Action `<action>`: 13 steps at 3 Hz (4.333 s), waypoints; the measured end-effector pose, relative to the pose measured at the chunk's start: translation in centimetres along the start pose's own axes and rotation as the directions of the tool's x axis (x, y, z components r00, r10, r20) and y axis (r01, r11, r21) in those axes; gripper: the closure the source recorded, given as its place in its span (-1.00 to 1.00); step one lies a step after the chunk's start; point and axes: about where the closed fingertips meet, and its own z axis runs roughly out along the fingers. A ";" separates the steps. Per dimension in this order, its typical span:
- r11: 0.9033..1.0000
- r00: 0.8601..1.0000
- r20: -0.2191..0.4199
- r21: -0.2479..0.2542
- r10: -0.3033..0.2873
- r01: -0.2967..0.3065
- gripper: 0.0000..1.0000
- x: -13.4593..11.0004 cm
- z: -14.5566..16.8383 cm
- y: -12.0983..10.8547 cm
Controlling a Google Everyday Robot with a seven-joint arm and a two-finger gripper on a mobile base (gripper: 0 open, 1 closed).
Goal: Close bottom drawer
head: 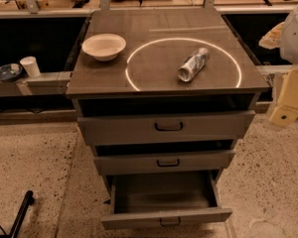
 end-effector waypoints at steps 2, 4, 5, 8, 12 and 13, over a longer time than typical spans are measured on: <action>1.000 1.000 0.008 -0.020 -0.001 0.001 -1.00 -0.4 2.7 0.7; 0.979 0.997 0.071 -0.202 -0.015 0.029 -1.00 -3.9 18.8 6.9; 0.975 0.996 0.082 -0.217 -0.036 0.053 -1.00 -4.3 22.3 8.4; 0.970 0.997 0.069 -0.241 -0.025 0.041 -1.00 -3.9 30.4 12.3; 0.927 0.979 0.202 -0.370 0.021 0.057 -1.00 -3.4 41.7 18.2; 0.890 0.975 0.215 -0.454 0.056 0.049 -1.00 -1.7 48.7 22.7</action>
Offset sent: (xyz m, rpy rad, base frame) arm 0.0124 0.0455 -0.1356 0.0605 0.1028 0.0382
